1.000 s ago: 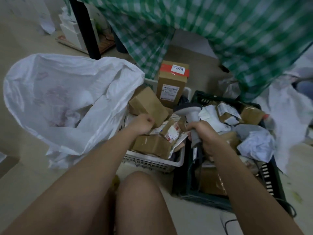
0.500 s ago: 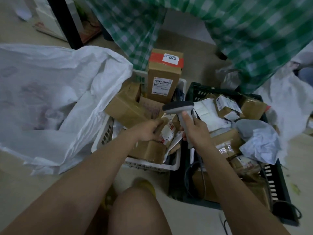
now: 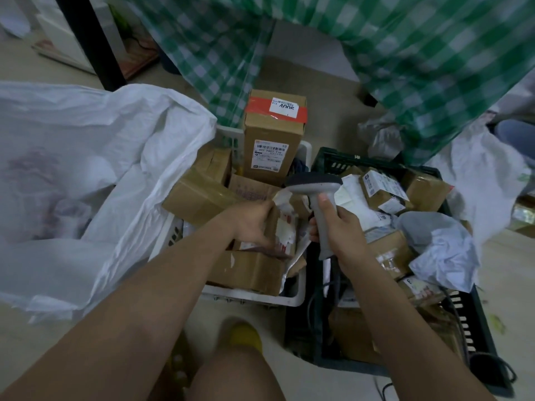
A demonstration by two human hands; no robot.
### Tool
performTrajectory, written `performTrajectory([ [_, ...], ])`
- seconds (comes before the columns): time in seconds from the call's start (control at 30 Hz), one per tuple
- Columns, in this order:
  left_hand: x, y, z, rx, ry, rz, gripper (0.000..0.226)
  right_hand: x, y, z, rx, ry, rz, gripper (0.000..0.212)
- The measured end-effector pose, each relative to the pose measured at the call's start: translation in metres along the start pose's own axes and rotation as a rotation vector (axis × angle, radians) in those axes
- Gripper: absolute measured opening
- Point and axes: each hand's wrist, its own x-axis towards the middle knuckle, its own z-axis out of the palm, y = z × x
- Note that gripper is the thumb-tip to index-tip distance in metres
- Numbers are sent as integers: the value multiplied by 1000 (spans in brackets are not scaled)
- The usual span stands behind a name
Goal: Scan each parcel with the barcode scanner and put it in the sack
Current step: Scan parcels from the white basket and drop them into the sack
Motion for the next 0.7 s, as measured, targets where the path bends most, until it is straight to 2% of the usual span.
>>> performTrajectory([
  [0.07, -13, 3, -6, -185, 162, 2, 103, -2, -2, 1, 40, 1, 3, 35],
  [0.17, -40, 21, -26, -426, 449, 20, 84, -8, -10, 7, 201, 14, -28, 26],
  [0.23, -60, 34, -38, -447, 589, 36, 86, -14, -19, 14, 225, 65, -67, 26],
  [0.27, -70, 39, -42, -398, 632, 40, 87, -15, -23, 18, 228, 81, -89, 35],
  [0.33, -92, 47, -45, -216, 688, 55, 90, -22, -34, 29, 234, 69, -114, 61],
  [0.37, -101, 49, -46, -124, 708, 68, 93, -25, -39, 36, 234, 38, -113, 67],
  [0.47, -127, 50, -44, 121, 796, 79, 97, -40, -44, 59, 221, -96, -99, 48],
  [0.5, -134, 49, -43, 171, 825, 73, 95, -44, -42, 67, 194, -116, -110, 49],
  [0.6, -151, 45, -38, 210, 823, 39, 97, -53, -35, 84, 134, -153, -138, 70],
  [0.7, -158, 37, -31, 247, 722, 19, 106, -61, -30, 97, -11, -193, -161, 64],
])
